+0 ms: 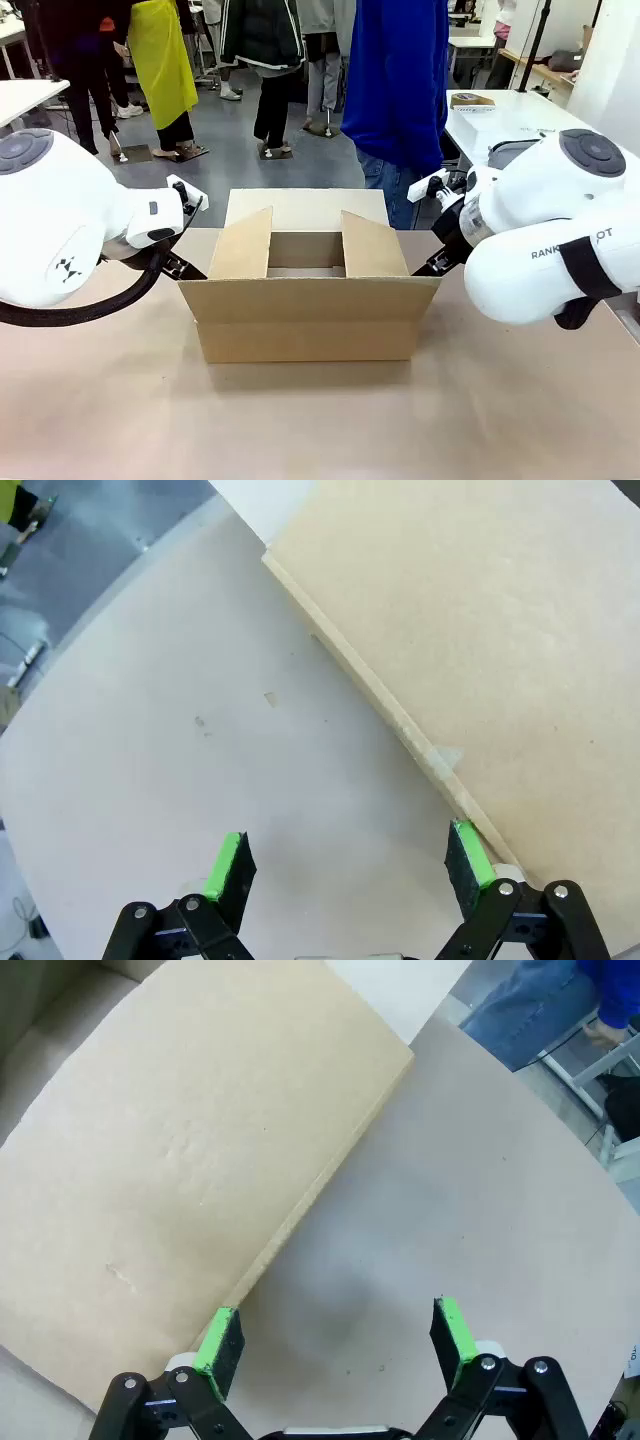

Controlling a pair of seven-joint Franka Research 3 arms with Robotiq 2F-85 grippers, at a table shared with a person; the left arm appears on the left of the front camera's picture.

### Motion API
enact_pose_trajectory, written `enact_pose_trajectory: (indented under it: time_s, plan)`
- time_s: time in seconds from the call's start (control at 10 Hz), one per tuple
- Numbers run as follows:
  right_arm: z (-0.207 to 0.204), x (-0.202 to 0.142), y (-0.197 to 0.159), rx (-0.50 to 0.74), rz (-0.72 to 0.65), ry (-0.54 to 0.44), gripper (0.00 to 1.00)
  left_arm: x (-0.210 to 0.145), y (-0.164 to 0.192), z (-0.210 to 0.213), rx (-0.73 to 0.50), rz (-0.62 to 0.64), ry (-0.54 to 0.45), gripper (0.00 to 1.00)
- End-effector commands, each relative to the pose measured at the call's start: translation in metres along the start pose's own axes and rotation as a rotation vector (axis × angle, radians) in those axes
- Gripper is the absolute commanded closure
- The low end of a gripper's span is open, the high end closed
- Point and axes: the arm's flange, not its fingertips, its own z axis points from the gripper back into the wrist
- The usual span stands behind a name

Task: Pack the gift set into the box.
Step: Place both hands on the side flaps of the Package Box and spread them outward.

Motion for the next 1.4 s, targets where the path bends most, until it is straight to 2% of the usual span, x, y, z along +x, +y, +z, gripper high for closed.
enact_pose_trajectory:
  time_s: [0.0, 1.3]
  plan:
    - [0.0, 0.0, 0.0, 0.0, 0.0, 0.0, 0.0, 0.0002, -0.0003, 0.0002, 0.0, -0.001, -0.001, 0.0]
    - [0.0, 0.0, 0.0, 0.0, 0.0, 0.0, 0.0, 0.0002, -0.0003, 0.0002, 0.0, -0.001, -0.001, 0.0]
